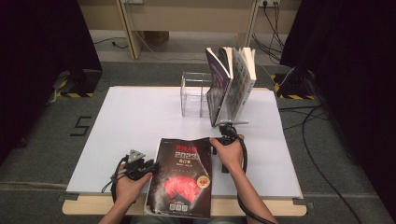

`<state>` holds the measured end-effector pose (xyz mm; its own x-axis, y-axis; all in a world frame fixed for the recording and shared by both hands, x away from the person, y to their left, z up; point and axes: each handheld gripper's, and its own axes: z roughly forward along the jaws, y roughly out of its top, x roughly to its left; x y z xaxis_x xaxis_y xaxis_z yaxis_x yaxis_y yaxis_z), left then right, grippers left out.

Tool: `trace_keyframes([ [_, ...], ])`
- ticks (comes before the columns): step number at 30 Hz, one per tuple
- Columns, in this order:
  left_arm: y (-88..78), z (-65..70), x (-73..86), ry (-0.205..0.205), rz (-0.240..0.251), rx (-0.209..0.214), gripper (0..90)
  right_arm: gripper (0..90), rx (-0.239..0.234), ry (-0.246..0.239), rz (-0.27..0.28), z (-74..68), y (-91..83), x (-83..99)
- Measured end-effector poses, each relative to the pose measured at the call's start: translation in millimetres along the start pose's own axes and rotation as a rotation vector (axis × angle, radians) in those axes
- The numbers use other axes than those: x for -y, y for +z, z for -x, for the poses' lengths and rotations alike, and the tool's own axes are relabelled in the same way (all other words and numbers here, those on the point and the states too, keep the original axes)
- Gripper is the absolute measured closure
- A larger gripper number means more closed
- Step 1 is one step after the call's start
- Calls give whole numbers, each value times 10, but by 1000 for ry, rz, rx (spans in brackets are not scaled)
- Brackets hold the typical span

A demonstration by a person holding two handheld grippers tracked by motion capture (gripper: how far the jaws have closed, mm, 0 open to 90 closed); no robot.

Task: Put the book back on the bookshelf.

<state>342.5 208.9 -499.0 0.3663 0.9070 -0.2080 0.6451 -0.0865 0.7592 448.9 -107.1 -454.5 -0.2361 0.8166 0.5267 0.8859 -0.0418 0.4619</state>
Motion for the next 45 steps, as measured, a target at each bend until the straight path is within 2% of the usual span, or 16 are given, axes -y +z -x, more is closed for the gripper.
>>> trace_keyframes([
  [5, 1, 1, 2, -1, 2, 0, 696, 663, 0, 23, -8, 28, 8, 10],
  [8, 2, 1, 1, -1, 2, 1, 697, 655, 3, -4, -22, 25, 13, 17],
  [16, 4, 6, 1, 1, 2, 0, 698, 658, -12, 47, -49, 52, 2, 38],
  [19, 4, 7, -1, 4, 0, -1, 698, 678, -1, 74, -53, 77, 27, 53],
  [23, 4, 7, 0, 4, 0, -2, 698, 707, 26, 73, -66, 114, 81, 63],
  [28, 2, 5, -1, 6, -2, -2, 698, 731, -21, 100, -55, 141, 61, 73],
  [31, 3, 8, 0, 6, -1, -3, 699, 743, -25, 80, -54, 124, 51, 70],
  [35, 1, 7, 1, 5, -1, -2, 699, 845, -8, 48, -65, 109, 33, 47],
  [39, -3, -3, 1, -4, 0, 5, 698, 874, -23, 23, -62, 46, -12, 31],
  [42, -12, -25, -7, -35, 11, 30, 656, 877, -32, 3, -33, -26, -72, 25],
  [44, -33, -30, -24, -39, 39, 36, 618, 878, -48, -6, -13, -63, -122, 7],
  [45, -60, -36, -44, -29, 58, 34, 600, 879, -59, -29, 7, -88, -147, -2],
])
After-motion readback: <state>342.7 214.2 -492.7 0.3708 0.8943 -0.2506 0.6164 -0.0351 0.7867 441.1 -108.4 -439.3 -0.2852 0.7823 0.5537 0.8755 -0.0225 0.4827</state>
